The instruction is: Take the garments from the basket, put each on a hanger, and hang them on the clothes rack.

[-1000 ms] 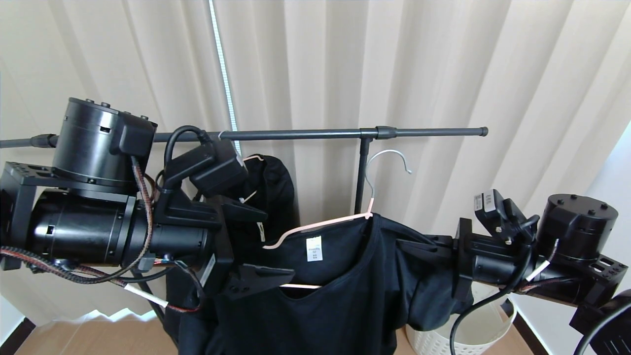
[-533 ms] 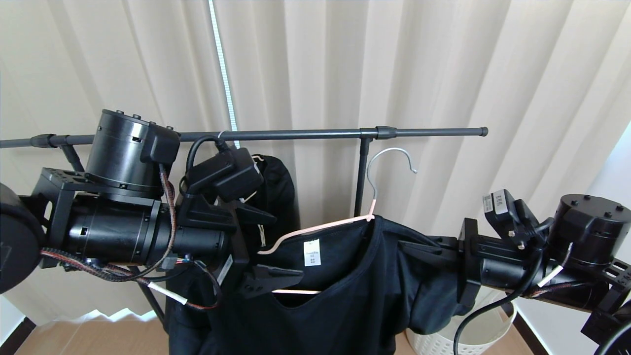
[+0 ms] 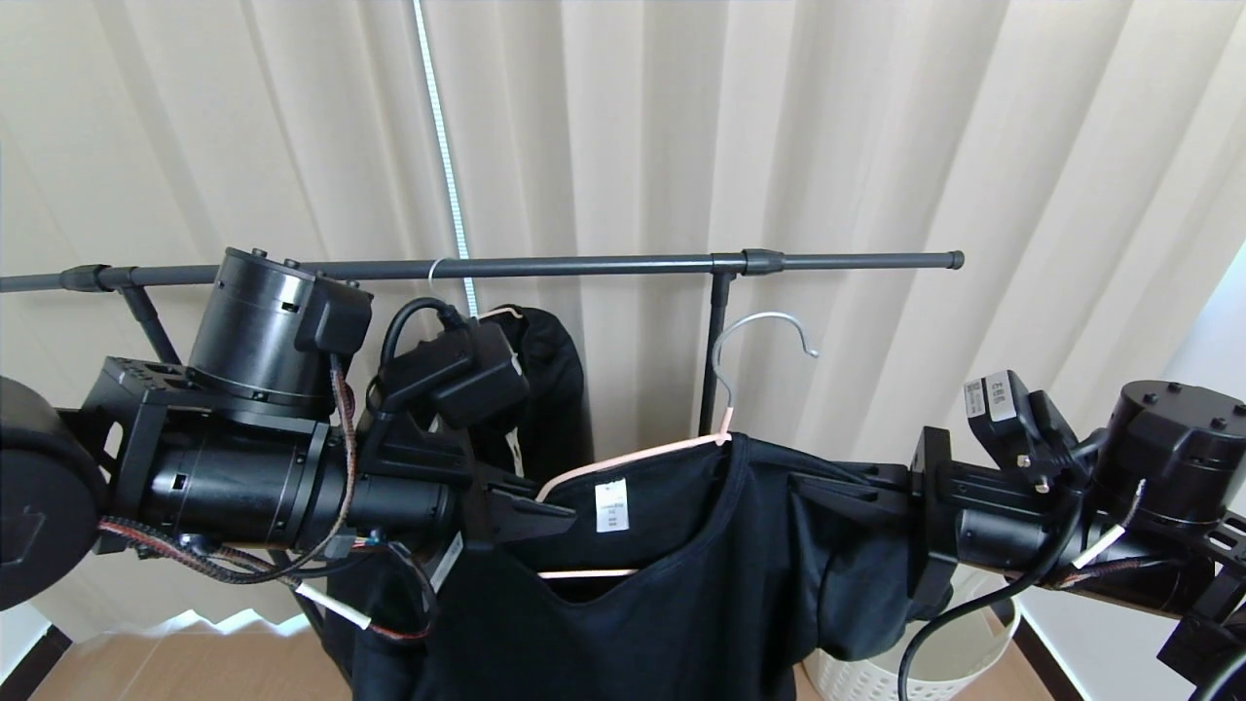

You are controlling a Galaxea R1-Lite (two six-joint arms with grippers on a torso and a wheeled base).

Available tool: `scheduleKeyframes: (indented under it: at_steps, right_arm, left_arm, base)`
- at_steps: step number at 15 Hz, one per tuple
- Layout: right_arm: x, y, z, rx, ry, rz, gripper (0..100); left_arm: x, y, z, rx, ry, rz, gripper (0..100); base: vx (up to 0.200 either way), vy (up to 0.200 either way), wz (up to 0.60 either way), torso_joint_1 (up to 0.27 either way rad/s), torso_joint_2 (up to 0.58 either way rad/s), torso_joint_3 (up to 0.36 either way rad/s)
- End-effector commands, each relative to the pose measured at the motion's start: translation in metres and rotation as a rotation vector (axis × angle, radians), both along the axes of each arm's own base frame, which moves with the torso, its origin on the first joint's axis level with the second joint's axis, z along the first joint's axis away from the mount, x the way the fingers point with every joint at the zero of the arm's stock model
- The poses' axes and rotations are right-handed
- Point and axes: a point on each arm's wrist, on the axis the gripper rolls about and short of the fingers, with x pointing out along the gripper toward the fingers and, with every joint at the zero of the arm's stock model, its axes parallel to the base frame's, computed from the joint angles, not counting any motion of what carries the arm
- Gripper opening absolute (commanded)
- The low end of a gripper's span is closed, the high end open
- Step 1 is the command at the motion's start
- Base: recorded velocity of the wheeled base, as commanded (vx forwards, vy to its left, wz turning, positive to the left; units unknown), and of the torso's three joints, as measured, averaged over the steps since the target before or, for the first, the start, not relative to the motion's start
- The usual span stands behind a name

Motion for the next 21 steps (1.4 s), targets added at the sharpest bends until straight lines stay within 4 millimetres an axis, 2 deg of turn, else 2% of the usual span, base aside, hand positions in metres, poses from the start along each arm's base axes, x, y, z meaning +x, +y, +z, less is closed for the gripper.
scheduleKeyframes:
  at_steps: [1, 4, 8, 13, 14, 21]
  right_arm:
    - [0.0, 0.0, 0.001, 0.001, -0.001, 0.001, 0]
    - [-0.002, -0.001, 0.006, 0.007, -0.022, -0.008, 0]
    - [-0.001, -0.001, 0.004, 0.004, -0.015, -0.009, 0]
    - [-0.002, -0.002, 0.003, 0.002, -0.01, -0.009, 0]
    - [-0.003, -0.002, 0.004, 0.002, -0.013, -0.011, 100]
    - [0.0, -0.011, -0.003, -0.053, -0.067, -0.038, 100]
  left_arm:
    - [-0.003, 0.003, 0.004, -0.008, -0.015, 0.008, 0]
    - [-0.006, 0.005, 0.008, -0.016, -0.028, 0.01, 0]
    - [-0.01, 0.009, 0.003, -0.008, -0.013, 0.015, 0]
    - [-0.014, 0.011, 0.009, -0.022, -0.031, 0.018, 0]
    - [-0.013, 0.011, 0.009, -0.028, -0.039, 0.021, 0]
    - [-0.015, 0.016, 0.014, -0.052, -0.054, 0.047, 0]
  base:
    - [0.0, 0.0, 0.0, 0.0, 0.0, 0.0]
    - [0.0, 0.0, 0.0, 0.0, 0.0, 0.0]
    - [0.0, 0.0, 0.0, 0.0, 0.0, 0.0]
    - [0.0, 0.0, 0.0, 0.0, 0.0, 0.0]
    - [0.0, 0.0, 0.0, 0.0, 0.0, 0.0]
    - [0.0, 0.0, 0.0, 0.0, 0.0, 0.0]
